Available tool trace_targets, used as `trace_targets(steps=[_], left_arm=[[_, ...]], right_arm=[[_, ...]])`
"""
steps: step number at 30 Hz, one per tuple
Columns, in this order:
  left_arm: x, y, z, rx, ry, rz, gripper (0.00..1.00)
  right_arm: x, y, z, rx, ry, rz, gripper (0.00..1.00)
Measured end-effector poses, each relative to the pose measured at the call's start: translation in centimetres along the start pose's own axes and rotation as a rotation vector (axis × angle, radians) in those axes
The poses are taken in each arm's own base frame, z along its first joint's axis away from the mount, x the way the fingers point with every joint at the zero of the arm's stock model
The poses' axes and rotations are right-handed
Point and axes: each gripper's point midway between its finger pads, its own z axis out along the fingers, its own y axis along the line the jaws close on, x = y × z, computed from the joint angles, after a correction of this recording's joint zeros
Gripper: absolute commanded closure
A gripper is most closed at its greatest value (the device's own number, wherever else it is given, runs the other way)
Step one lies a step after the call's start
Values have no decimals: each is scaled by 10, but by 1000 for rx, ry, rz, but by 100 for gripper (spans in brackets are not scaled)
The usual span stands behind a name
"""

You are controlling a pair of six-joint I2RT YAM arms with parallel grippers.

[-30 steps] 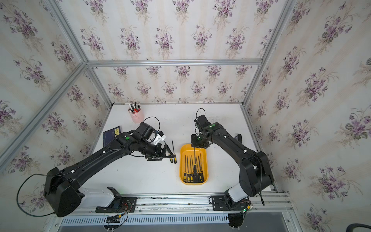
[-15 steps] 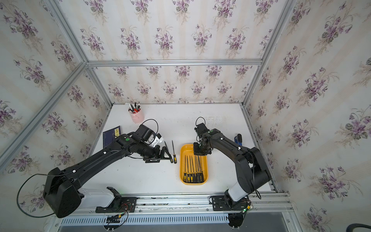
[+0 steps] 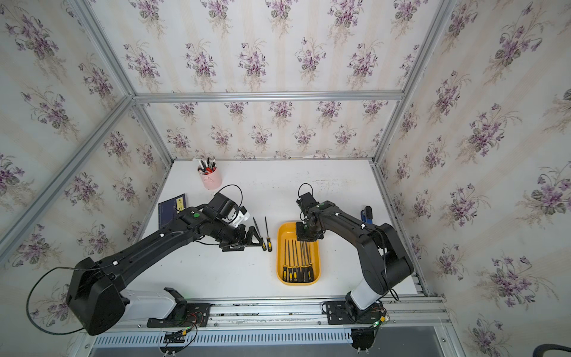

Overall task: Put the file tool into the storage box
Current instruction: Place the file tool in the storage box.

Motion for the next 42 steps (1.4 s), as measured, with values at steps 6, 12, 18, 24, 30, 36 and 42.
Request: trace_targets(steps=[6,12,18,24,30,36,42], left_arm=[[0,4,2,-11,3,-7,0],[1,7,4,-18,10,-12,0],[1,9,5,-21,11,-12,0],[0,11,7,-27,18,-16,0],[-1,13,8,-31,18,-15,0],[-8,22,12,-80,-1,-58,5],[-20,50,38,-199,27,-212,34]], right_arm=[[2,-2,3,5,1,0,100],[10,8,8,-4,13,-39,87],[10,7,8,1,6,-38,81],[5,10,3,-5,-9,-41,79],[-5,15,-13,-12,-54,-45,78],[-22,29,-41,-41,-122,-56,77],[-36,40,-61,-68,-176,-65,77]])
